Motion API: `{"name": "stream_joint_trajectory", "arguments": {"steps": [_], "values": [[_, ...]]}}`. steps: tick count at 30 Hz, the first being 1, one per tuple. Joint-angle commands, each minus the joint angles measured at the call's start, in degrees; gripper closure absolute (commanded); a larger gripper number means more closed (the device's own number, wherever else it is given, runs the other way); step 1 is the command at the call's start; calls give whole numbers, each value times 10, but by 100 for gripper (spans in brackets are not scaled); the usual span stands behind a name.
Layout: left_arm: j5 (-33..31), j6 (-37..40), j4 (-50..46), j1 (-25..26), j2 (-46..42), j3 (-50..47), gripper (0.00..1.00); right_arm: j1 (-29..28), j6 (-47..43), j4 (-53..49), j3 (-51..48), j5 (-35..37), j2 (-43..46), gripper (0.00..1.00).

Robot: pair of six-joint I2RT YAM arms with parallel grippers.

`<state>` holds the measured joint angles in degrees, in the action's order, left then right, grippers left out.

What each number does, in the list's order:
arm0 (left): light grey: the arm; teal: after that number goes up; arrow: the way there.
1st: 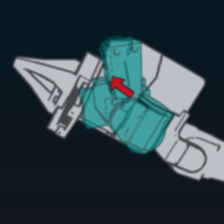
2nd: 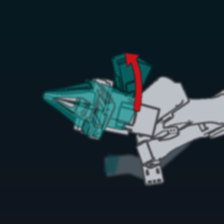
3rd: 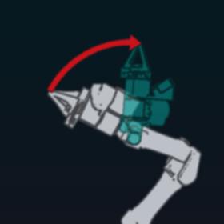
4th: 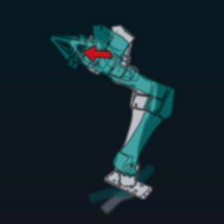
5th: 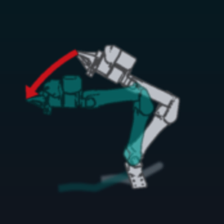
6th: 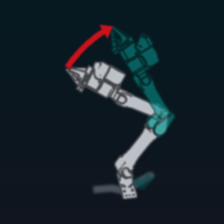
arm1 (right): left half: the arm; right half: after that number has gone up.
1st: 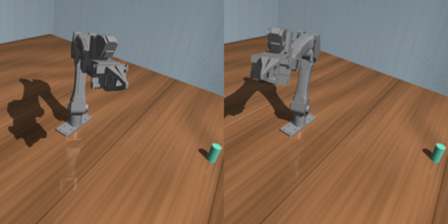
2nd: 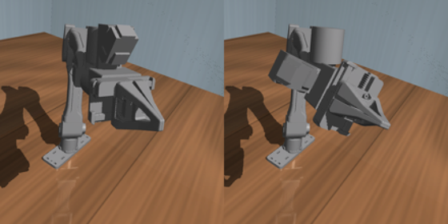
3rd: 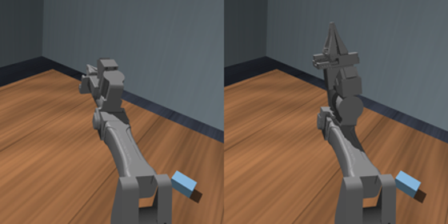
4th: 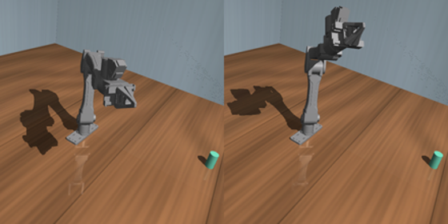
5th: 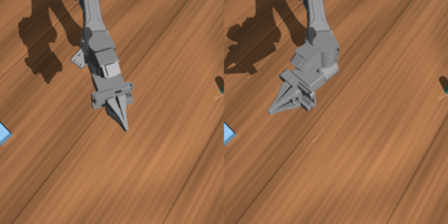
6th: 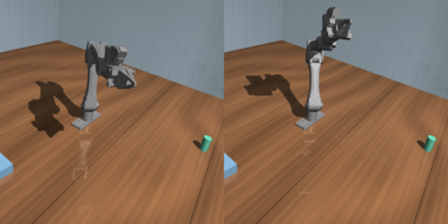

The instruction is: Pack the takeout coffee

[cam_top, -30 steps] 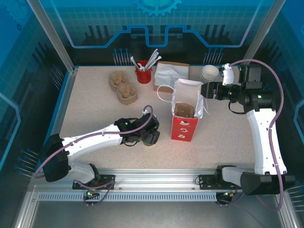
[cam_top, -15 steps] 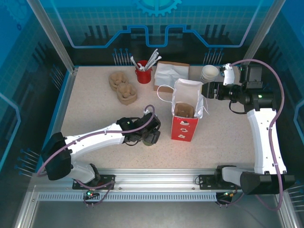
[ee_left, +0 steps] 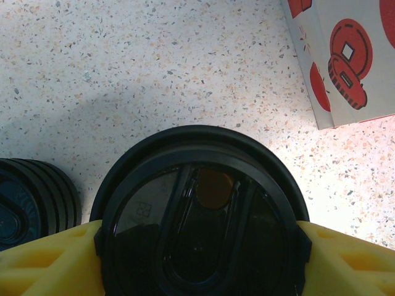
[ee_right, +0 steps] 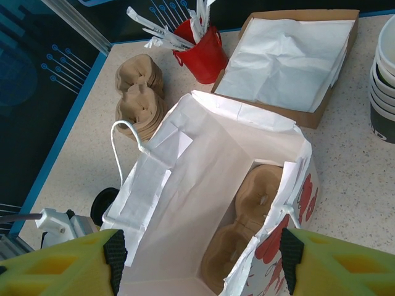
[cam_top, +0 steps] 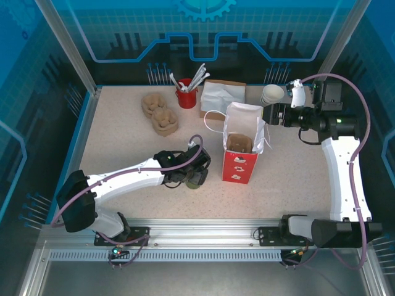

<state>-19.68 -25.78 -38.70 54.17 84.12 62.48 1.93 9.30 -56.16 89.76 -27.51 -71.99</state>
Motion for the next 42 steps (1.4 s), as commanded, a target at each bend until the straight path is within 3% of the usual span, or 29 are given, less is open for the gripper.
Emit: {"name": "stream_joint_trajectory", "arguments": {"steps": [1, 19, 27, 42], "values": [[38, -14, -38, 1, 9, -15, 33, 9, -12, -15, 20, -13, -8, 30], [34, -26, -48, -50, -88, 14, 34, 11, -98, -23, 94, -40, -99, 30], [48, -6, -120, -72, -107, 89, 33, 12, -222, -63, 175, -93, -184, 30], [104, 23, -207, -104, -119, 161, 33, -25, -455, -281, 445, -59, -430, 31]]}}
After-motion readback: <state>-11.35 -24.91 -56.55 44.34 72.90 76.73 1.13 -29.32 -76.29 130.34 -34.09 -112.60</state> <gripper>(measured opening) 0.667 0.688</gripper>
